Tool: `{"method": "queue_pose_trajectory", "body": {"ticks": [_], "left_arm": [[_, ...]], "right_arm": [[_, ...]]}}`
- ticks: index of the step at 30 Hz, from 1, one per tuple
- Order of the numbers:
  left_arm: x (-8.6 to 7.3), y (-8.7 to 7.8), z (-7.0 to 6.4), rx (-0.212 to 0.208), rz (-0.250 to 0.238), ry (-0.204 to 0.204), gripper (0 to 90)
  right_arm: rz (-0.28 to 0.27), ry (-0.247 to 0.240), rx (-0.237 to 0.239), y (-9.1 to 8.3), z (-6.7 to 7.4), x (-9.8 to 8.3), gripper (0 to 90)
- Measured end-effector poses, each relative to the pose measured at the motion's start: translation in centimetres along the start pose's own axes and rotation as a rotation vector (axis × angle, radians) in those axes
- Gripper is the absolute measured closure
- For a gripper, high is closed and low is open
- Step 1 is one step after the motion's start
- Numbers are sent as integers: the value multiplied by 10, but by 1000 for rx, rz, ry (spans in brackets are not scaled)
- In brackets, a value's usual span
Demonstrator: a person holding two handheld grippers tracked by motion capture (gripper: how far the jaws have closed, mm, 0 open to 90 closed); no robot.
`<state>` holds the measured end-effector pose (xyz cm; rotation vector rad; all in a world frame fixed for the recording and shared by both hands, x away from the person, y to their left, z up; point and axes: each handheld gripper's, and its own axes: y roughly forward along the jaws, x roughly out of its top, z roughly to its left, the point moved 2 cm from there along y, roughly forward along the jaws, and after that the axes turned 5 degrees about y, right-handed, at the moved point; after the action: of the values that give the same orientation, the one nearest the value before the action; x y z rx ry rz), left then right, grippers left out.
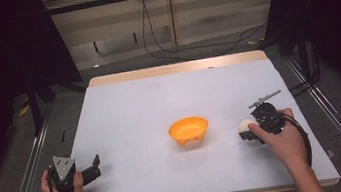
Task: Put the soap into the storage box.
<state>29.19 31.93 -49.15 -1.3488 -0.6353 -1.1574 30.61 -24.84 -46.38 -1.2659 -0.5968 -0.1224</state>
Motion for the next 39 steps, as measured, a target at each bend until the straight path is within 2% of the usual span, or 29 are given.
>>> {"method": "queue_pose_trajectory", "body": {"ticks": [4, 14, 15, 17, 26, 29, 33, 39], "left_arm": [[0, 0, 0, 0, 0, 0, 0], [0, 0, 0, -1, 1, 0, 0], [0, 0, 0, -1, 1, 0, 0], [0, 0, 0, -2, 1, -1, 0], [0, 0, 0, -6, 4, -2, 0], [0, 0, 0, -7, 5, -3, 0], [0, 0, 0, -6, 6, -3, 0], [0, 1, 0, -1, 9, -1, 0]], "right_arm": [[-15, -23, 10, -3, 4, 5, 241], [-6, -45, 27, -4, 12, 15, 242], [-6, -46, 46, -3, 14, 17, 242], [-3, -50, 51, -3, 15, 19, 241], [-8, -81, 51, -1, 26, 32, 241], [-6, -76, 54, -2, 30, 36, 241], [-6, -100, 56, -2, 34, 41, 241], [-12, -102, 62, -4, 39, 47, 241]]}}
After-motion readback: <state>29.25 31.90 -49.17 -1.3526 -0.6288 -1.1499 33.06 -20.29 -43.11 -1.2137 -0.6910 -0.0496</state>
